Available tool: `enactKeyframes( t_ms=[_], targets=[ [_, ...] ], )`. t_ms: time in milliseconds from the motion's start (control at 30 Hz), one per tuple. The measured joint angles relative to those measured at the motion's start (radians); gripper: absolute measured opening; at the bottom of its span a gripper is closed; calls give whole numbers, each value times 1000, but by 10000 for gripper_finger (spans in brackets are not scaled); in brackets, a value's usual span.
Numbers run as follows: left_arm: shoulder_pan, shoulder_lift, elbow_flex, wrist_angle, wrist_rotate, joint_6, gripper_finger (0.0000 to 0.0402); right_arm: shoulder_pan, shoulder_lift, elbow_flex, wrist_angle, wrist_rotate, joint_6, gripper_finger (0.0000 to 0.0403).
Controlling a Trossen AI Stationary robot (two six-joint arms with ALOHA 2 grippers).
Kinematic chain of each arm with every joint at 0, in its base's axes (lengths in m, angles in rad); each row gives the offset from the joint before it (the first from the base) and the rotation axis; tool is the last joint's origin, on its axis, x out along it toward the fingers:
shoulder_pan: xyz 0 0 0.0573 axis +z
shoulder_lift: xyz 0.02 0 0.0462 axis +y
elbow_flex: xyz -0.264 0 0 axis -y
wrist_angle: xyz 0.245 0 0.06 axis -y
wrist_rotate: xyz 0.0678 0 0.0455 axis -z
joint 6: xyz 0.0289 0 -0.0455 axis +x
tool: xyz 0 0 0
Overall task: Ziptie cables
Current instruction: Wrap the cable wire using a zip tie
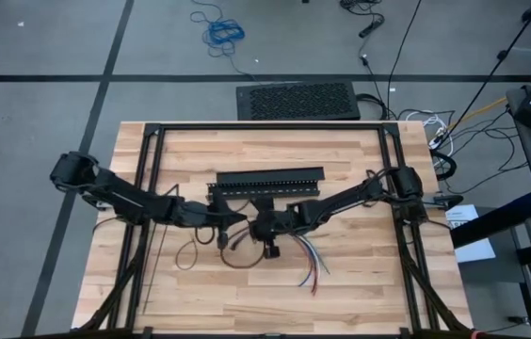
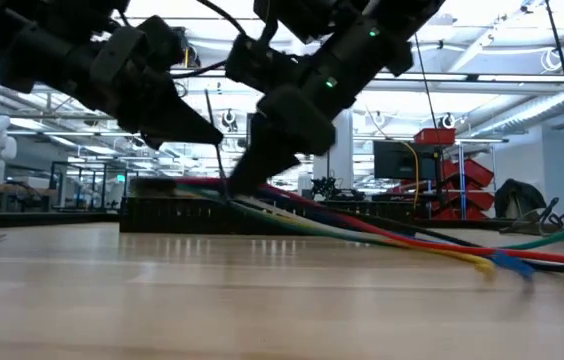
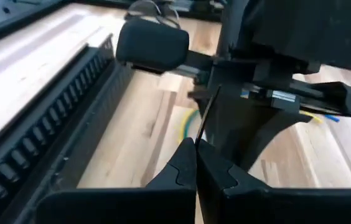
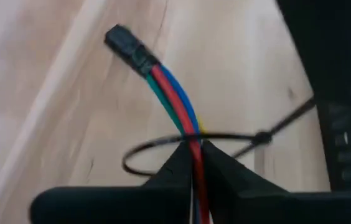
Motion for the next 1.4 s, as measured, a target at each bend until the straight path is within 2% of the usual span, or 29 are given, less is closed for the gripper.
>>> enactKeyframes(
  t_ms=[233,333,400,633,767,900,1167,1400],
  targets=[
    [1,18,24,-61,0,-6,0,61,-47,-1,-169,257,33,160],
    [0,17,24,-56,0,-6,0,87,-90,-1,-215,377,35,187],
    [0,17,25,-56,0,-6,0,83,-115,0,-194,388,43,189],
    [-10,17,25,-33,70,8,0,-13,-81,-1,-34,73,33,140],
    [-25,17,25,-37,71,25,0,-43,-73,-2,-14,11,33,124],
    [-25,17,25,-37,70,28,0,-54,-72,-2,34,-101,34,115],
    [-25,17,25,-37,69,46,0,-53,-61,-2,50,-137,38,109],
    [-25,17,25,-29,65,46,0,-54,-21,-1,115,-159,56,62]
  ],
)
